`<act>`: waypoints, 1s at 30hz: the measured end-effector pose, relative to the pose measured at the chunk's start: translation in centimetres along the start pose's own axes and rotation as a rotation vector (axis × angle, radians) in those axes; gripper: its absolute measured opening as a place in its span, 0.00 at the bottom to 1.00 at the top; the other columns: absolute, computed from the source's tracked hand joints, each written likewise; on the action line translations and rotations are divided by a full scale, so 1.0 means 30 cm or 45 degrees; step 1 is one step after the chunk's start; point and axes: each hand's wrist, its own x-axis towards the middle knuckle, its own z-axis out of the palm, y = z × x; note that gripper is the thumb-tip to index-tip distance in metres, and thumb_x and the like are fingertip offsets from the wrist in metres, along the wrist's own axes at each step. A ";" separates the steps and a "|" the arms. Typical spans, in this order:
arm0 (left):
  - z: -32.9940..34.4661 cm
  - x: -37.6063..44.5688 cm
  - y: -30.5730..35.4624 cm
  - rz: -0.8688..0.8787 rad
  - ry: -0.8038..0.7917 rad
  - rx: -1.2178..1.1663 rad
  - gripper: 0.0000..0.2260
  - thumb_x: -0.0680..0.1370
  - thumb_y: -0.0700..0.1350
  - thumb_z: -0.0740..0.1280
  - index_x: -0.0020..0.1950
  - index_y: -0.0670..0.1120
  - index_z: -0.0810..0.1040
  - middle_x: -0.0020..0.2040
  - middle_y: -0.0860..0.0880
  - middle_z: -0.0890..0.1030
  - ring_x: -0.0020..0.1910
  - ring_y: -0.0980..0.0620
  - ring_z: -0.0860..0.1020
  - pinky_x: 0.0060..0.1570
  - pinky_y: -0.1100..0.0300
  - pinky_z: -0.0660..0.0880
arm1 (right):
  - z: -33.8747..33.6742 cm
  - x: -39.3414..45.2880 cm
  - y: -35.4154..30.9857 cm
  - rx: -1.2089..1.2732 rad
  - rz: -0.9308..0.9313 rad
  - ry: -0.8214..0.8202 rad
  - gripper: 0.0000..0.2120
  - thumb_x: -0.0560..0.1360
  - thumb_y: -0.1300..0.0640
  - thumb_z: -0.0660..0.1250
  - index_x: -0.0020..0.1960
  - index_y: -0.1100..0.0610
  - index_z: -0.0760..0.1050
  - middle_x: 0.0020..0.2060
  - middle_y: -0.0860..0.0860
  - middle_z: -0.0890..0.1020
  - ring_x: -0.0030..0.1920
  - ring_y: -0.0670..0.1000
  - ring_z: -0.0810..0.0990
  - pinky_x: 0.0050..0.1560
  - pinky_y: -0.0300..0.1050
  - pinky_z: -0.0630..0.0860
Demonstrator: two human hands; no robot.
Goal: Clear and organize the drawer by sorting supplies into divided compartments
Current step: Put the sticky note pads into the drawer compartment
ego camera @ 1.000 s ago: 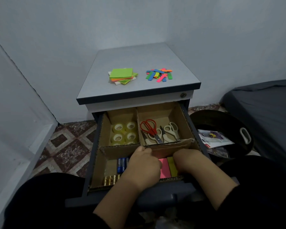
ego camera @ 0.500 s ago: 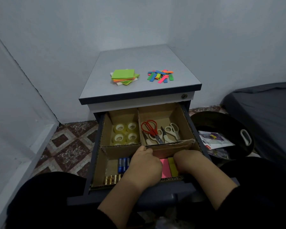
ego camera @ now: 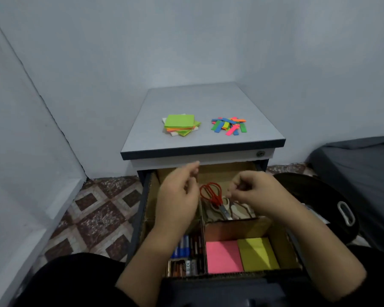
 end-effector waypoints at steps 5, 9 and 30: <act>-0.076 0.290 -0.064 -0.234 0.195 0.102 0.15 0.78 0.35 0.60 0.62 0.45 0.78 0.56 0.51 0.79 0.53 0.56 0.75 0.52 0.66 0.69 | 0.063 0.198 -0.129 0.159 -0.136 0.399 0.03 0.76 0.54 0.67 0.47 0.52 0.79 0.42 0.44 0.80 0.44 0.41 0.76 0.44 0.35 0.72; -0.077 0.475 -0.179 -0.507 0.254 0.095 0.10 0.79 0.38 0.61 0.56 0.44 0.79 0.56 0.47 0.80 0.54 0.51 0.78 0.53 0.62 0.72 | 0.110 0.398 -0.200 0.175 -0.173 0.609 0.07 0.79 0.57 0.63 0.52 0.58 0.79 0.47 0.50 0.80 0.45 0.44 0.75 0.41 0.33 0.68; -0.084 0.603 -0.246 -0.633 0.237 -0.415 0.10 0.82 0.45 0.60 0.59 0.42 0.75 0.48 0.50 0.74 0.33 0.52 0.72 0.32 0.62 0.71 | 0.144 0.622 -0.201 0.010 0.005 0.572 0.19 0.78 0.44 0.63 0.57 0.58 0.79 0.54 0.53 0.76 0.49 0.50 0.75 0.44 0.43 0.71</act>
